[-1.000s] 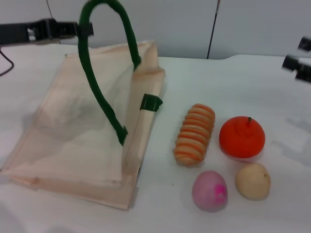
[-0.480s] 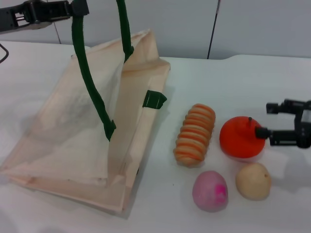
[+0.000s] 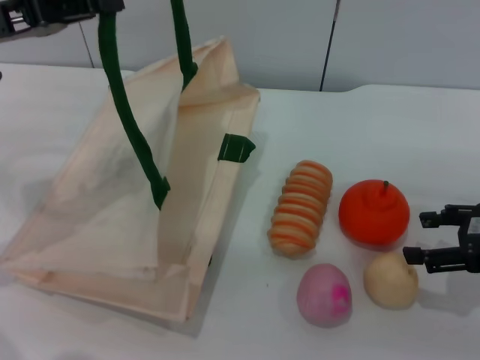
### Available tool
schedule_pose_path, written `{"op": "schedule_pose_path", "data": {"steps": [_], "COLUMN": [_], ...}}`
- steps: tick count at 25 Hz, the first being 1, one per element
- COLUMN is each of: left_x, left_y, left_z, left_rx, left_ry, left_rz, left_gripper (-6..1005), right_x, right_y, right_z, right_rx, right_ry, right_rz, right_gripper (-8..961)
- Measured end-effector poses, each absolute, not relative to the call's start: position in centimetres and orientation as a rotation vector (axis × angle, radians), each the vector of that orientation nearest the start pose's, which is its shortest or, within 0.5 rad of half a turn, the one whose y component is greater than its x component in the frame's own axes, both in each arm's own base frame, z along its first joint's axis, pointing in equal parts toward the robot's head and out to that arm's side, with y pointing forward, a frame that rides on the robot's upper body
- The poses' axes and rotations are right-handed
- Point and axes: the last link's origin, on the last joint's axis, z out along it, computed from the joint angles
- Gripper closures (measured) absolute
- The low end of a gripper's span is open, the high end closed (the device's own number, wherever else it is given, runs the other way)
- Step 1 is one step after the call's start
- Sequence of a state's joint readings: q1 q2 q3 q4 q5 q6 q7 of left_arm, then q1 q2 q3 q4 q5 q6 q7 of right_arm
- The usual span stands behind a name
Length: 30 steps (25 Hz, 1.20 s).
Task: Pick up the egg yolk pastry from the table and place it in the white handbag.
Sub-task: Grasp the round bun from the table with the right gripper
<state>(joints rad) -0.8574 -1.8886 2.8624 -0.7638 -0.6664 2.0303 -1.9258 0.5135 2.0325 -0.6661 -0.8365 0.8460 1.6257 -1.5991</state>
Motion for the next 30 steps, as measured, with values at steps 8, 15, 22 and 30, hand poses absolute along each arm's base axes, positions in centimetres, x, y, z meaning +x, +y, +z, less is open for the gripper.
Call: {"op": "schedule_pose_path", "data": {"steps": [8, 15, 22, 30], "left_x": [-22.4, -22.4, -22.4, -22.5], "left_y": [36.8, 36.8, 36.8, 36.7], "left_z": [15.8, 16.0, 16.1, 16.1], "left_rx": [-2.447, -2.437, -2.437, -2.433], "left_ry": [-1.085, -1.075, -1.073, -1.075], "left_rz": [-1.211, -1.221, -1.221, -1.221], "left_gripper": [865, 865, 864, 864], "right_x": [29.0, 28.6, 28.3, 28.0], "right_y": [32.2, 32.1, 32.6, 32.6], "right_z": [2.4, 0.9, -0.9, -1.4], "right_rx": [-2.867, -2.919, -2.939, -2.953], "right_ry": [0.742, 0.742, 0.741, 0.732], "right_rz": [0.181, 0.099, -0.01, -0.031], "right_gripper": [126, 127, 127, 128]}}
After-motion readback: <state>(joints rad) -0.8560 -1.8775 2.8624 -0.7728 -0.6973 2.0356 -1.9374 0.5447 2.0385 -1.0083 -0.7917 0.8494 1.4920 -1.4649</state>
